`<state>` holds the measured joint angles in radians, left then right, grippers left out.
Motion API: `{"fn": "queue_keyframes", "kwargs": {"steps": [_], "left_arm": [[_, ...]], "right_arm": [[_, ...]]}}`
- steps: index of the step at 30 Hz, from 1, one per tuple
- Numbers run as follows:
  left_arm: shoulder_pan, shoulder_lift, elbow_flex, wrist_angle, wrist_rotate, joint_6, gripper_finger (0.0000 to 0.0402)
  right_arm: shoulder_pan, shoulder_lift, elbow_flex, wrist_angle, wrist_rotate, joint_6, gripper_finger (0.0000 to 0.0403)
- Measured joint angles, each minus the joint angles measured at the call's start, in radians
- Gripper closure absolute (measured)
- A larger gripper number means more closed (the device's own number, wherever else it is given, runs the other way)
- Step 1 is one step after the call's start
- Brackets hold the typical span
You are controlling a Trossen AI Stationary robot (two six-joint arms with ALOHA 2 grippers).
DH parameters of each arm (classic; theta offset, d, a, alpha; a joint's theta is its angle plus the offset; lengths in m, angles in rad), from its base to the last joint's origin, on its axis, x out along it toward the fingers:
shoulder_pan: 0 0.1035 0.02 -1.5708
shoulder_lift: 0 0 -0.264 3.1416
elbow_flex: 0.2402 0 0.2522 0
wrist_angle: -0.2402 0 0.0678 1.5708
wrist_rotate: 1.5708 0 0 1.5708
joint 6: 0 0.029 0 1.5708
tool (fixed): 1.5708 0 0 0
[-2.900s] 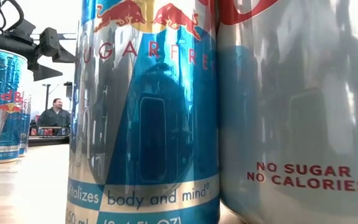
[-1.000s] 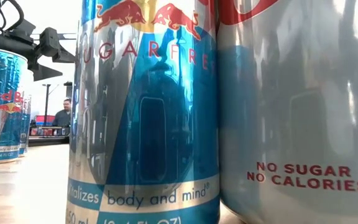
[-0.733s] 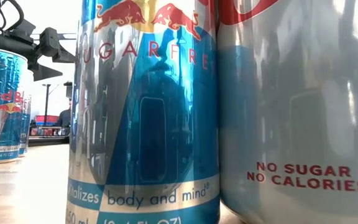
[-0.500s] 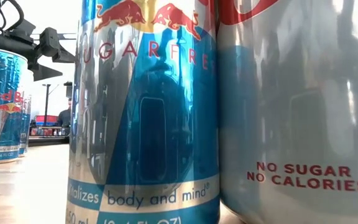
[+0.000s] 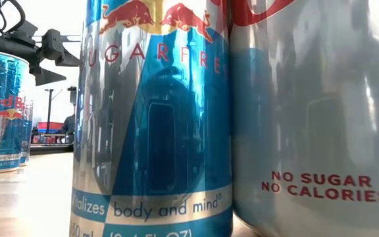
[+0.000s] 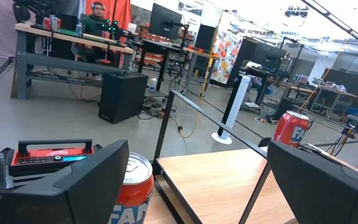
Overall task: Place canned beverage on shelf
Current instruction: Put the bottom red soda can on the shelf aligned with the other red soda can
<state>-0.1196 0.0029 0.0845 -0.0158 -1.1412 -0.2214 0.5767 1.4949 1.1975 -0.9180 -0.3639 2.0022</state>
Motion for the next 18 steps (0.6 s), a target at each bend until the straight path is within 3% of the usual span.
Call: {"fn": "queue_keyframes", "kwargs": {"steps": [7, 18], "left_arm": [[0.0, 0.0, 0.0, 0.0, 0.0, 0.0, 0.0033], [0.0, 0.0, 0.0, 0.0, 0.0, 0.0, 0.0033]], "right_arm": [[-0.085, 0.061, 0.086, -0.058, -0.002, -0.105, 0.0109], [-0.201, 0.251, 0.408, -0.369, 0.051, -0.321, 0.0109]]}}
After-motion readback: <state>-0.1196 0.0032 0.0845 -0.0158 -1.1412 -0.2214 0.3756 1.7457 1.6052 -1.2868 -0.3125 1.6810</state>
